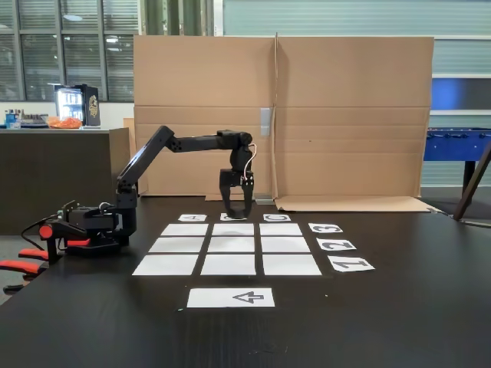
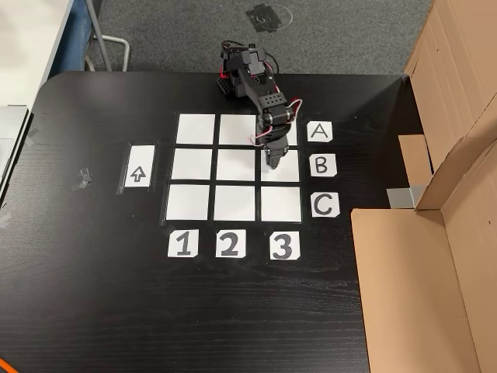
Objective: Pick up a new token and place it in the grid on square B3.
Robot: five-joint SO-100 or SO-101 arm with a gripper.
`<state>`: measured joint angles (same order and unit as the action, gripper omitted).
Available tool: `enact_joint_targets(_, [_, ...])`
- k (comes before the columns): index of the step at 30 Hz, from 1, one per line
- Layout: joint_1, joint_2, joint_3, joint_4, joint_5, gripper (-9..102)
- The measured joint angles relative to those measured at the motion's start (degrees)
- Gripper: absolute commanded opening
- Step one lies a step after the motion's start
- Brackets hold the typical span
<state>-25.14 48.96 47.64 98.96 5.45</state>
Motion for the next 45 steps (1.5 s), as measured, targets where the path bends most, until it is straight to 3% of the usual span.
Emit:
enact_joint_targets(19, [-2.02, -3.16, 6.59, -3.34, 0.09, 2])
enact_joint_targets(24, [-2.02, -4.22, 5.62, -2.72, -0.62, 32])
enact_joint_targets(30, [-2.46, -4.75, 6.24, -3.16, -1.85, 51])
enact_joint_targets(45, [-2.37, -5.10, 6.42, -2.72, -2.02, 61])
